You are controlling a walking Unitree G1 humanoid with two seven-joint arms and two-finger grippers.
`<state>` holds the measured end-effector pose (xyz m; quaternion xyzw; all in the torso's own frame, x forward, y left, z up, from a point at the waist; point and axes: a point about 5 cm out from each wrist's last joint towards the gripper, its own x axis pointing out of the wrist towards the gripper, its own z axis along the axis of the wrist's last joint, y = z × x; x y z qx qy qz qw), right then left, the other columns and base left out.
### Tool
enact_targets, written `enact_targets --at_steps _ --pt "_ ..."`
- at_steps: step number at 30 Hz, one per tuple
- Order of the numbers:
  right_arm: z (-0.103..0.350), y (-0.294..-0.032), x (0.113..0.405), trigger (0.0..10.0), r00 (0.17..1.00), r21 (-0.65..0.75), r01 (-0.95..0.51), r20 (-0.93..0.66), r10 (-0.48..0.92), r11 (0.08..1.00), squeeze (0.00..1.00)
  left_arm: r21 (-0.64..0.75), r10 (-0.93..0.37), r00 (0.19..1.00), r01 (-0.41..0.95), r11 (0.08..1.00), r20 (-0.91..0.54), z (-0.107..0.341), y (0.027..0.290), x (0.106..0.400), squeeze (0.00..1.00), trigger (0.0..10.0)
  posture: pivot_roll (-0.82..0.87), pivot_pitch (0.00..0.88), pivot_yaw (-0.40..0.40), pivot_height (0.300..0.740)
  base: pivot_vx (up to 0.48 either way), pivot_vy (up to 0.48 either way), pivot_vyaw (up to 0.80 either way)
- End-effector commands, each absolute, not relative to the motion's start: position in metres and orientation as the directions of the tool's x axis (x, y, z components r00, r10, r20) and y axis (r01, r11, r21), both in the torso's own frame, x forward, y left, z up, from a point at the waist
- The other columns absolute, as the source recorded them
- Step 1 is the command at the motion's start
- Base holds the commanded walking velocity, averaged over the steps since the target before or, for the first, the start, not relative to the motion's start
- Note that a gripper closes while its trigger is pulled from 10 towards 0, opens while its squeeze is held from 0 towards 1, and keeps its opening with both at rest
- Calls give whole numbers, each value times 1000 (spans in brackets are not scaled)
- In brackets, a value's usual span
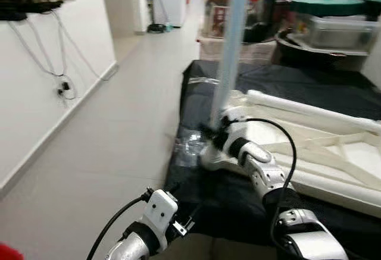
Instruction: Building children table
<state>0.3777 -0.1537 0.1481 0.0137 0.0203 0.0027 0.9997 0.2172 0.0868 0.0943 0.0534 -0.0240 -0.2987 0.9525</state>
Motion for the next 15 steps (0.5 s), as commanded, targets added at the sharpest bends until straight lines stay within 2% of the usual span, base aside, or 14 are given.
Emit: enact_targets --at_steps 1,5,7,9,10,11,12,14,15 --pt "140 -193 360 0 919 0 390 -63 -389 921 0 116 -579 815 574 810 5 92 86 217 0 10000 79 0 -41 740 0 0 0" --pt "134 -185 351 0 892 17 446 -88 -443 895 0 116 -579 815 574 810 5 92 86 218 0 10000 81 0 -38 740 0 0 0" --pt "132 -166 351 0 914 61 399 -108 -391 915 0 117 -578 816 573 811 6 93 86 218 0 10000 79 0 -41 740 0 0 0" --pt "132 -166 351 0 914 61 399 -108 -391 915 0 117 -578 816 573 811 6 93 86 218 0 10000 79 0 -41 740 0 0 0" --pt "133 -154 355 10000 942 94 332 -90 -324 939 0 116 -577 817 572 812 6 93 86 218 0 10000 82 0 -43 740 0 0 0" --pt "137 -140 359 10000 973 130 229 -50 -224 965 1000 117 -576 818 571 812 7 93 86 218 0 10000 83 0 -43 740 0 0 0" --pt "137 -140 359 10000 973 130 229 -50 -224 965 1000 117 -576 818 571 812 7 93 86 218 0 10000 83 0 -43 740 0 0 0" --pt "144 -128 363 10000 992 137 116 29 -121 984 1000 117 -574 819 570 814 8 94 86 219 0 10000 86 0 -43 740 0 0 0" --pt "148 -130 366 10000 993 128 89 66 -98 988 0 117 -574 819 569 814 8 94 86 218 0 10000 85 0 -44 740 0 0 0"
